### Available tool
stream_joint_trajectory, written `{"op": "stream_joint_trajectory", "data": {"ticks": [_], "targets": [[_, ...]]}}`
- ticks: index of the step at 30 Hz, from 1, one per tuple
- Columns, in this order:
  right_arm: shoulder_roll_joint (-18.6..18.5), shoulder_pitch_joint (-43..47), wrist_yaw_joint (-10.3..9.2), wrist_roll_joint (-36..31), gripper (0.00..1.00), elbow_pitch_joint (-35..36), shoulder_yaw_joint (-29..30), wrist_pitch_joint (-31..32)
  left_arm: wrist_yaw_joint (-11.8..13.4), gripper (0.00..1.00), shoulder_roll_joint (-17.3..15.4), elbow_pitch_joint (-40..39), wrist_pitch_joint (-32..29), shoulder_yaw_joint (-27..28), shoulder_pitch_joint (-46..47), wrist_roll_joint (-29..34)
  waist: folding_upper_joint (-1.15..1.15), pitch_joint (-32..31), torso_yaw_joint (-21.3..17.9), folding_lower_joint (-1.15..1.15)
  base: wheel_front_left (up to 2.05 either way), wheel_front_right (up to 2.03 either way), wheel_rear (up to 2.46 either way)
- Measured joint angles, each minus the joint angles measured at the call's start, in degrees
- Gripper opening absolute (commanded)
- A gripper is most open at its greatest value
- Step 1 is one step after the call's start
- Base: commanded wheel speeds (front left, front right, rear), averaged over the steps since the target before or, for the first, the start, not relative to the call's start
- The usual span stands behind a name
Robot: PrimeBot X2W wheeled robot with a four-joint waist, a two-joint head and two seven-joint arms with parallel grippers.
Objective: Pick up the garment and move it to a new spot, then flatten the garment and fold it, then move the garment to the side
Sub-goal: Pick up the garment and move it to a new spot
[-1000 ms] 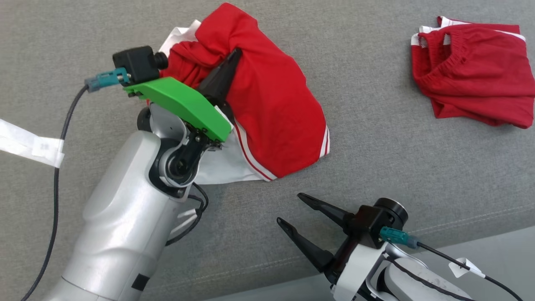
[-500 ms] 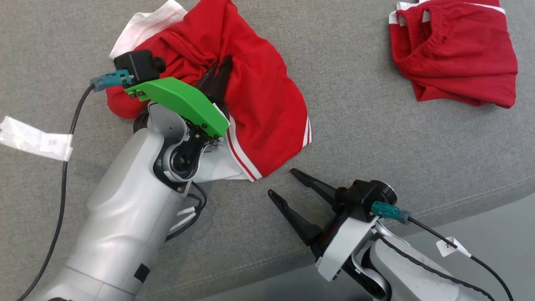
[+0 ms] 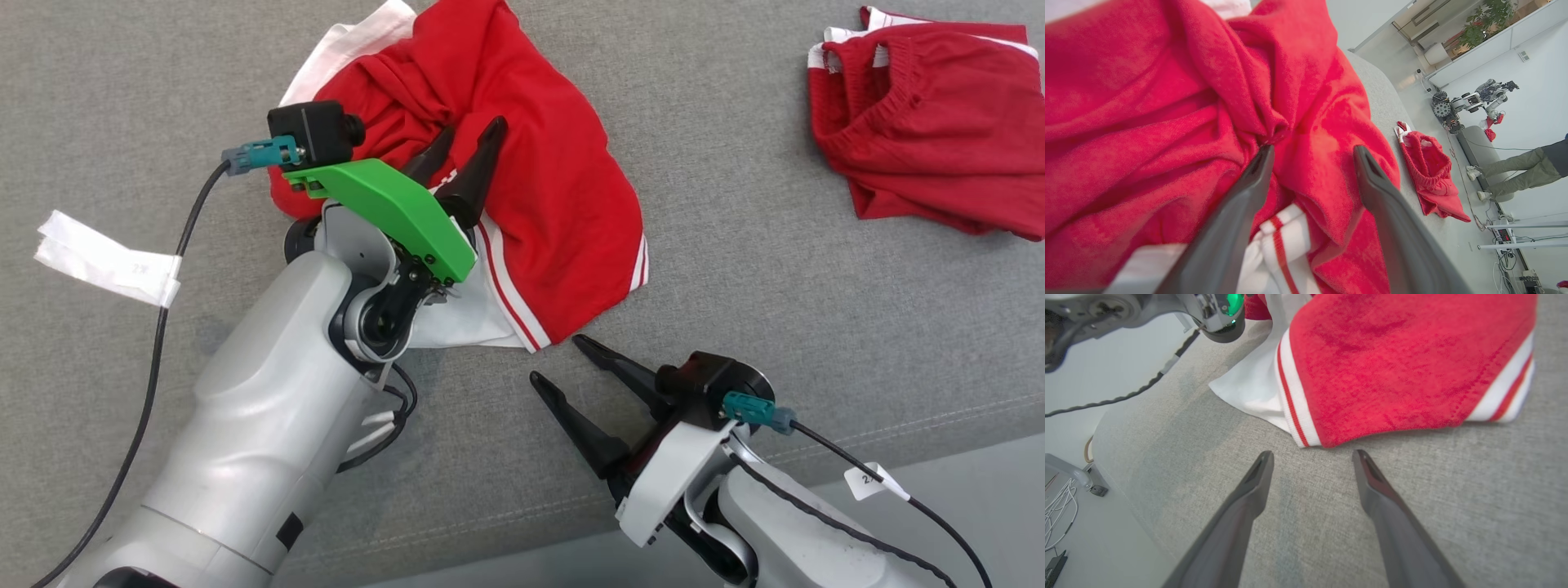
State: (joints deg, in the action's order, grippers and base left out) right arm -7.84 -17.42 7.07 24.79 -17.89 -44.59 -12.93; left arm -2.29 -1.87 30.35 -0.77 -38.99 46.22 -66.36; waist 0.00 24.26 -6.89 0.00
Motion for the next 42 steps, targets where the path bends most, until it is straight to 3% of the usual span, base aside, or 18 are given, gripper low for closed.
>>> {"op": "stream_joint_trajectory", "data": {"ticks": [14,15,16,19,20,28,36,42], "targets": [[1.5,0.0,-1.20,4.1,1.00,-4.6,4.6,-0.3,-0.7,1.00,0.0,0.6,3.1,-5.1,-0.3,3.1,0.00,-3.0,5.7,0.00,0.00,0.00,0.00],[1.5,0.0,-1.58,4.1,0.80,-4.9,4.8,-0.4,-0.7,1.00,0.0,0.6,3.4,-5.2,-0.6,3.1,0.00,-3.3,6.1,0.00,0.00,0.00,0.00],[1.5,0.0,-1.74,4.1,0.48,-5.1,5.0,-0.4,-0.7,1.00,0.0,0.5,3.9,-5.3,-1.0,3.1,0.00,-3.5,6.6,0.00,0.00,0.00,0.00],[1.6,0.0,-2.12,4.5,0.07,-6.0,5.4,-0.4,-0.8,1.00,0.0,0.3,5.2,-5.2,-2.9,2.7,0.00,-4.3,7.8,0.00,0.00,0.00,0.00],[1.6,0.0,-2.12,4.6,0.00,-6.3,5.4,-0.4,-0.8,1.00,0.0,0.2,5.6,-5.1,-3.6,2.2,0.00,-4.6,8.2,0.00,0.00,0.00,0.00],[2.3,0.2,-2.05,8.3,0.00,-4.9,8.0,-0.7,-0.8,1.00,0.0,0.2,9.2,-1.8,-8.7,-0.5,0.00,-7.6,10.4,0.00,0.00,0.00,0.00],[3.1,0.5,-1.02,22.5,0.00,7.0,18.6,-1.0,-0.7,1.00,-1.3,0.5,11.5,0.1,-13.6,-1.6,0.00,-10.0,10.3,0.00,0.00,0.00,0.00],[-1.8,0.3,-0.91,28.1,0.00,13.2,24.2,1.0,-0.8,1.00,-1.0,0.2,11.9,-0.1,-15.9,-2.8,0.00,-11.9,9.0,0.00,0.00,0.00,0.00]]}}
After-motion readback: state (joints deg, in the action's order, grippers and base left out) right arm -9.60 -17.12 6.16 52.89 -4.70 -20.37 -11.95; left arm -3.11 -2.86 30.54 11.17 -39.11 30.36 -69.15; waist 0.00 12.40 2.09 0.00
